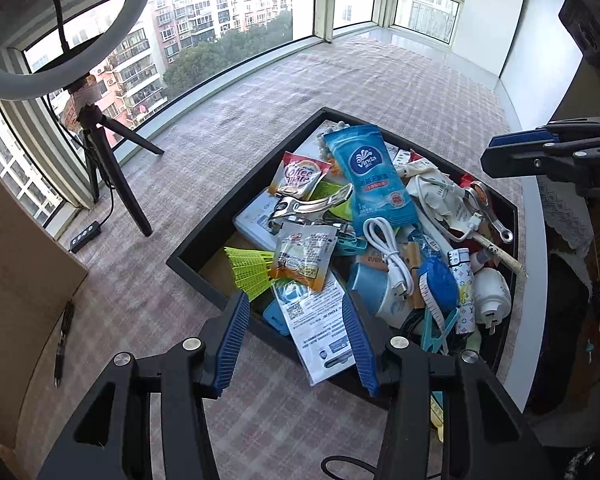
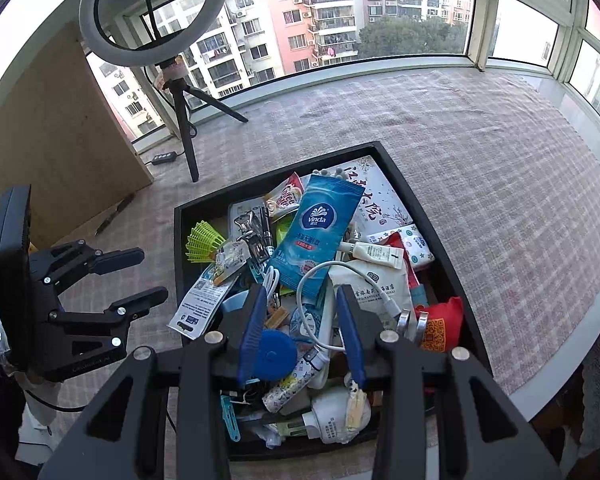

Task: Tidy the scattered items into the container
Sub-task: 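Carry the white cable to the tray and open both grippers, then grasp the black pen on the table with the left gripper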

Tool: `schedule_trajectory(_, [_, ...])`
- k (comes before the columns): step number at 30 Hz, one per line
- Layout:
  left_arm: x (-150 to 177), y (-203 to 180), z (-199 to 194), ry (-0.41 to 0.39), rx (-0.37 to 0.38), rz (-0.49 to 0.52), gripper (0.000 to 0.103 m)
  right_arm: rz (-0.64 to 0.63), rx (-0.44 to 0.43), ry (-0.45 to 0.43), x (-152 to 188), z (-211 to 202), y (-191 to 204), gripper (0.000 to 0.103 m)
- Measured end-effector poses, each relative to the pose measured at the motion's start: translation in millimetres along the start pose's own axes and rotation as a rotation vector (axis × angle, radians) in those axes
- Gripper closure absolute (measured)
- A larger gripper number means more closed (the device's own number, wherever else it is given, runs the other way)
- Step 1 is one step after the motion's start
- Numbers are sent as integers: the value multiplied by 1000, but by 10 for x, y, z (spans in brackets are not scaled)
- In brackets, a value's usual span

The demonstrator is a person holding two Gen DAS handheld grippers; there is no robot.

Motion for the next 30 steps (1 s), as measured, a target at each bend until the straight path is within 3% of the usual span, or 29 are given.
schedule_trajectory(7, [360, 690, -55, 40, -98, -76, 57, -59, -9, 14, 67, 125, 394, 66])
schedule_trajectory(19, [1004, 2267, -103, 100, -315, -193, 58, -174, -127, 46, 225, 248, 1362, 66])
schedule_trajectory(30, [1274, 3077, 161, 158, -323, -186, 59, -173, -160, 99, 378, 378, 1735, 66])
Point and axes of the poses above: each gripper's, at about its wrist camera, not at the fingertips, and z roughly the way its jaws point, y to its left, x to its underside, the point moved 10 cm from there along z, roughly the way its jaws point, and after that the axes turned 10 degrees about -y, right-handed, at the moved point
